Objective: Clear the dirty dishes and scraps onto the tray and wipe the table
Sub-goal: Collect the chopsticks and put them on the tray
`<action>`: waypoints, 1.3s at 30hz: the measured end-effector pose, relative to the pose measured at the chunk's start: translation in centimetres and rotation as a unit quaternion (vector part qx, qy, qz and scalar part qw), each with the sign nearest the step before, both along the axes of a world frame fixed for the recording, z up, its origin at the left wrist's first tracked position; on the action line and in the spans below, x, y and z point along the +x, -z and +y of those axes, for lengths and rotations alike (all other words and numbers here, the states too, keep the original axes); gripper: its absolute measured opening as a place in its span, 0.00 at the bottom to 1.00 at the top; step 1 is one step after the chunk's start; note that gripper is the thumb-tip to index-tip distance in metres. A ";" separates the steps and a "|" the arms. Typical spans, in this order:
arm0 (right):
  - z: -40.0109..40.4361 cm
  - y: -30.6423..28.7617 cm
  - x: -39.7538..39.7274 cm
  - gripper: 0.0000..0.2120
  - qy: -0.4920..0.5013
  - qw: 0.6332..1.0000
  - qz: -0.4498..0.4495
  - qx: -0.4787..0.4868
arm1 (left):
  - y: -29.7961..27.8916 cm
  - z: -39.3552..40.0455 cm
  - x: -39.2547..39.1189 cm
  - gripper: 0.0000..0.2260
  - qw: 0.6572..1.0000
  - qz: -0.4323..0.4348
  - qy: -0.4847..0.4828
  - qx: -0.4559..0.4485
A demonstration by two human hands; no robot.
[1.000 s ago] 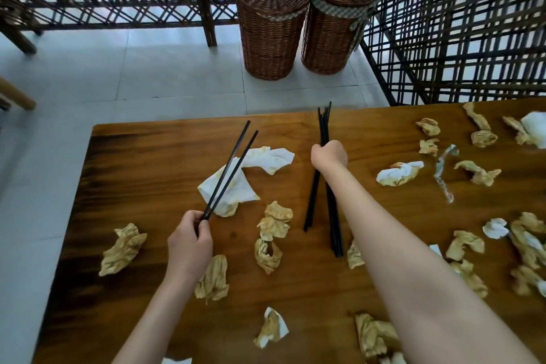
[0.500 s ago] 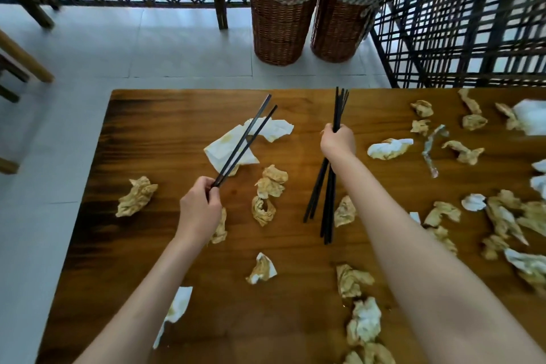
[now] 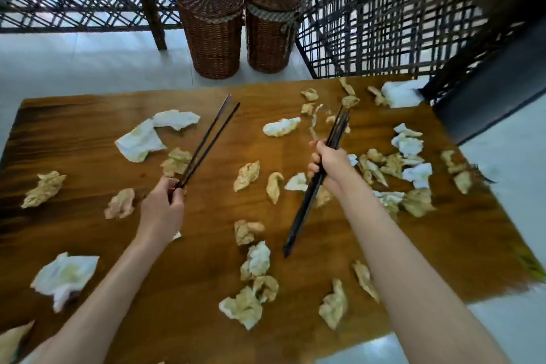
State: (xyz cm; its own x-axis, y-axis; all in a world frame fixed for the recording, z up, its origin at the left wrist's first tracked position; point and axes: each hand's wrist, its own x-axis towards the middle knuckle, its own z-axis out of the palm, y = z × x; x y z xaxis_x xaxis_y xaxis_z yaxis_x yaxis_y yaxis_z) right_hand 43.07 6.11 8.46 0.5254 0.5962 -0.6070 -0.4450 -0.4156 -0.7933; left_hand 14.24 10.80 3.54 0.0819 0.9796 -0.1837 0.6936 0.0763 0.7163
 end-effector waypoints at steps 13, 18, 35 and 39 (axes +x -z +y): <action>-23.5 -4.3 20.4 0.20 0.091 0.994 0.060 0.010 | -2.5 -19.5 21.7 0.05 0.997 -0.039 0.064 -0.009; -29.5 -3.6 27.7 0.20 0.117 0.988 0.093 0.041 | -1.7 -24.7 30.6 0.05 0.993 -0.049 0.104 -0.038; -36.7 0.5 53.4 0.19 0.167 0.982 0.068 -0.050 | -0.2 -30.6 58.2 0.06 0.983 -0.068 0.142 -0.094; -36.7 2.2 57.7 0.18 0.156 0.983 0.066 -0.074 | -0.2 -31.4 63.9 0.06 0.984 -0.078 0.137 -0.085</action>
